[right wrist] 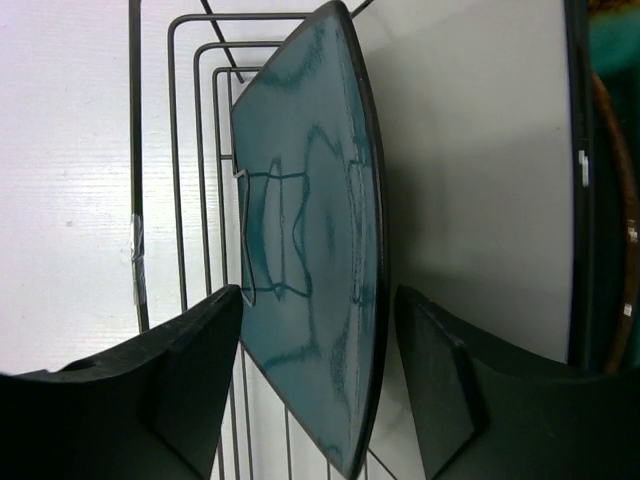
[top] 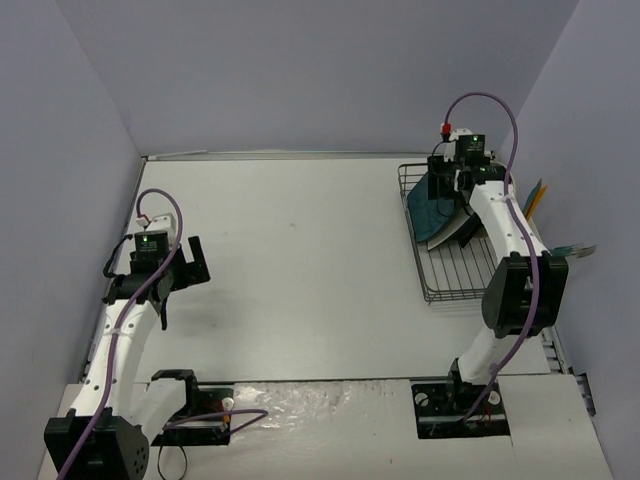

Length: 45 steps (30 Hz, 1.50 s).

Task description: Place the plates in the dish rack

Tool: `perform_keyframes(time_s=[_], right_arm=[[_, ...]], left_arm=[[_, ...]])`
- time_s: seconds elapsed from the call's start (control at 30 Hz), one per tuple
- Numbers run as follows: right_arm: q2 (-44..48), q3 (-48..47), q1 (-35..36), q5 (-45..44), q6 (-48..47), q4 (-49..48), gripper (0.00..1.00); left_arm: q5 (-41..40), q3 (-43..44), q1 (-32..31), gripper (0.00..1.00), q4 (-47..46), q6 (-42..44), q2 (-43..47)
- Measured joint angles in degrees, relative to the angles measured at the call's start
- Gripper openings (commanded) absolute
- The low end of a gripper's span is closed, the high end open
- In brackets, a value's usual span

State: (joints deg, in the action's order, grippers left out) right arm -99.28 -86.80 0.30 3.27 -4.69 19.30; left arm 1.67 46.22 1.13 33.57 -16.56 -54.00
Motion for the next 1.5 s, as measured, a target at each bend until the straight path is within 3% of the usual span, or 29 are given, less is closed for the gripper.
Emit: perform_keyframes(time_s=[0.13, 0.2, 0.5, 0.73, 1.17, 1.5], right_arm=[[3.7, -0.1, 0.0, 0.0, 0.2, 0.1, 0.84], [6.8, -0.1, 0.0, 0.0, 0.4, 0.2, 1.00], [30.7, -0.3, 0.1, -3.0, 2.6, 0.0, 1.00], [47.9, 2.1, 7.0, -11.7, 6.8, -0.5, 1.00], [67.6, 15.1, 17.1, -20.9, 7.5, 1.4, 1.00], [75.8, 15.6, 18.8, -23.6, 7.5, 2.3, 1.00]], left_arm=[[0.1, 0.1, 0.0, 0.97, 0.5, 0.0, 0.9], [0.4, 0.9, 0.0, 0.97, 1.6, 0.0, 1.3], [2.0, 20.2, 0.0, 0.97, 9.5, 1.1, 3.0], [2.0, 33.1, 0.0, 0.97, 13.5, 3.6, 5.9], [0.9, 26.2, -0.1, 0.97, 18.4, 3.5, 14.7], [-1.8, 21.3, -3.3, 0.97, 20.6, 2.1, 23.2]])
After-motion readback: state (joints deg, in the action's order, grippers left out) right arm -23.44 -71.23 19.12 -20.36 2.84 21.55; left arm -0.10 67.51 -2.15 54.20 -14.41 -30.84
